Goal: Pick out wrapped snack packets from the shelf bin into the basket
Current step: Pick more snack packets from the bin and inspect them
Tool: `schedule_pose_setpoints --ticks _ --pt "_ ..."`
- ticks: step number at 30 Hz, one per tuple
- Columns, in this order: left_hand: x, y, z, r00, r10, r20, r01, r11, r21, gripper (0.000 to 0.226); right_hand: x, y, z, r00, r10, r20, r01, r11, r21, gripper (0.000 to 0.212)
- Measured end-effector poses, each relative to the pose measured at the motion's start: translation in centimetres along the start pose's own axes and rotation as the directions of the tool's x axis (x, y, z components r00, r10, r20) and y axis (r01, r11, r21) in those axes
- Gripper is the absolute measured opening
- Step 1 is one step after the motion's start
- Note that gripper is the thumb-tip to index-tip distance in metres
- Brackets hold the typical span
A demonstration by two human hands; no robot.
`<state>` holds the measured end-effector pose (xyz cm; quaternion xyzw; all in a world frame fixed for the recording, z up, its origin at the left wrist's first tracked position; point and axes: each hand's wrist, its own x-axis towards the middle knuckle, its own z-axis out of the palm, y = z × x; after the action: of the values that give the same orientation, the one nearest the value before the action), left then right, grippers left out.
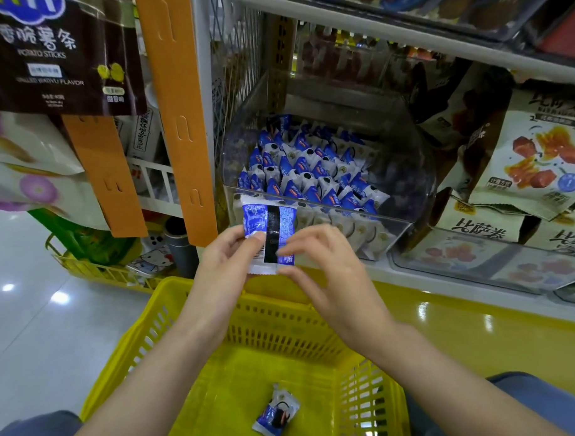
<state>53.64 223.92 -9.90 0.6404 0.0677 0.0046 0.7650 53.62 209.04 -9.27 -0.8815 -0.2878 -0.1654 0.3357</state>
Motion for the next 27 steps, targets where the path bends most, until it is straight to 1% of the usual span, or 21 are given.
schedule_pose_setpoints --ticks 1,2,3,4,6,7,8,9,10,11,12,14,15,20,24,27 --pt "0.1 0.0 0.0 1.0 0.006 -0.014 -0.006 1.0 0.004 0.017 0.0 -0.2 0.1 0.994 0.106 -0.027 -0.103 0.989 0.107 0.016" --pt "0.0 0.1 0.0 1.0 0.016 -0.016 -0.016 1.0 -0.001 0.018 0.0 -0.3 0.2 0.976 0.213 -0.043 -0.198 0.953 0.228 0.015" --pt "0.0 0.3 0.2 1.0 0.026 -0.003 -0.026 1.0 -0.015 0.02 0.2 -0.5 0.3 0.948 0.316 -0.025 -0.288 0.893 0.345 0.015" --pt "-0.1 0.4 0.3 0.999 0.035 0.028 -0.034 0.999 -0.03 0.021 0.4 -0.5 0.3 0.916 0.4 0.037 -0.372 0.808 0.457 0.016" --pt "-0.3 0.4 0.5 0.992 0.063 0.108 -0.061 0.998 -0.021 0.022 0.7 -0.4 0.2 0.852 0.48 0.212 -0.497 0.611 0.616 0.017" --pt "-0.4 0.4 0.6 0.988 0.089 0.128 -0.091 0.996 0.01 0.021 0.8 -0.4 0.1 0.825 0.493 0.277 -0.538 0.535 0.652 0.019" --pt "-0.4 0.2 0.6 0.984 0.128 0.121 -0.137 0.988 0.074 0.02 0.9 -0.5 0.1 0.804 0.504 0.315 -0.565 0.483 0.669 0.021" --pt "-0.3 -0.2 0.5 0.98 0.174 0.096 -0.188 0.968 0.168 0.024 1.0 -0.5 0.1 0.789 0.519 0.329 -0.579 0.448 0.682 0.022" --pt "-0.2 -0.5 0.5 0.972 0.223 0.075 -0.235 0.933 0.273 0.034 1.0 -0.6 0.1 0.776 0.539 0.328 -0.584 0.418 0.696 0.021" --pt "-0.3 -0.7 0.5 0.959 0.274 0.071 -0.281 0.889 0.362 0.042 1.0 -0.5 0.1 0.762 0.562 0.32 -0.587 0.394 0.707 0.021" --pt "-0.4 -0.9 0.5 0.943 0.322 0.084 -0.326 0.844 0.427 0.046 0.9 -0.4 0.1 0.746 0.586 0.315 -0.593 0.372 0.714 0.021" --pt "-0.5 -1.1 0.5 0.913 0.388 0.127 -0.396 0.766 0.506 0.043 0.9 -0.2 0.2 0.717 0.62 0.32 -0.612 0.339 0.714 0.02" --pt "-0.5 -1.2 0.5 0.904 0.403 0.141 -0.414 0.745 0.524 0.042 0.9 -0.2 0.2 0.71 0.624 0.326 -0.619 0.332 0.712 0.02" --pt "-0.3 -1.5 0.1 0.897 0.399 0.193 -0.435 0.712 0.551 0.037 0.7 -0.2 0.1 0.732 0.602 0.319 -0.596 0.339 0.728 0.023" --pt "-0.5 -1.3 0.0 0.896 0.393 0.207 -0.437 0.696 0.57 0.028 0.7 -0.1 0.0 0.774 0.563 0.29 -0.564 0.405 0.719 0.026" --pt "-0.8 -1.2 -0.2 0.887 0.406 0.219 -0.447 0.638 0.627 0.022 0.6 -0.2 0.4 0.819 0.506 0.271 -0.526 0.474 0.706 0.019"
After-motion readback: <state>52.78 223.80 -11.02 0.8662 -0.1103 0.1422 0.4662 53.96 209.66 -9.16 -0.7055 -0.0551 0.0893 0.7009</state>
